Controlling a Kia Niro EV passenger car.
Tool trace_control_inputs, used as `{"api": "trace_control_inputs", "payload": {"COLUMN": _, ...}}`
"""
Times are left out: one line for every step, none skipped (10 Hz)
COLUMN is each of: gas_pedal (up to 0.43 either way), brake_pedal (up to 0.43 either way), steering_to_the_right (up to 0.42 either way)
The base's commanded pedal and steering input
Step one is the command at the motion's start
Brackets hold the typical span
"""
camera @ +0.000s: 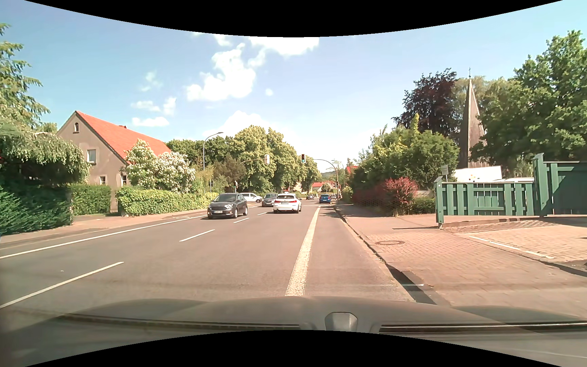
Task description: Follow the waypoints while adhering to traffic rules and regulations
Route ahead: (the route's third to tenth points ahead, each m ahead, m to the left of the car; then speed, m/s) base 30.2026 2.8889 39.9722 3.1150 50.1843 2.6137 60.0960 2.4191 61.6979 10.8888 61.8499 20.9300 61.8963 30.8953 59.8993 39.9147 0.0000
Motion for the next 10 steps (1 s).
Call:
{"api": "trace_control_inputs", "payload": {"gas_pedal": 0.000, "brake_pedal": 0.445, "steering_to_the_right": -0.035}}
{"api": "trace_control_inputs", "payload": {"gas_pedal": 0.000, "brake_pedal": 0.445, "steering_to_the_right": -0.035}}
{"api": "trace_control_inputs", "payload": {"gas_pedal": 0.000, "brake_pedal": 0.445, "steering_to_the_right": -0.035}}
{"api": "trace_control_inputs", "payload": {"gas_pedal": 0.000, "brake_pedal": 0.439, "steering_to_the_right": -0.035}}
{"api": "trace_control_inputs", "payload": {"gas_pedal": 0.000, "brake_pedal": 0.439, "steering_to_the_right": -0.035}}
{"api": "trace_control_inputs", "payload": {"gas_pedal": 0.000, "brake_pedal": 0.439, "steering_to_the_right": -0.035}}
{"api": "trace_control_inputs", "payload": {"gas_pedal": 0.000, "brake_pedal": 0.439, "steering_to_the_right": -0.035}}
{"api": "trace_control_inputs", "payload": {"gas_pedal": 0.000, "brake_pedal": 0.445, "steering_to_the_right": -0.035}}
{"api": "trace_control_inputs", "payload": {"gas_pedal": 0.000, "brake_pedal": 0.439, "steering_to_the_right": -0.035}}
{"api": "trace_control_inputs", "payload": {"gas_pedal": 0.000, "brake_pedal": 0.439, "steering_to_the_right": -0.035}}
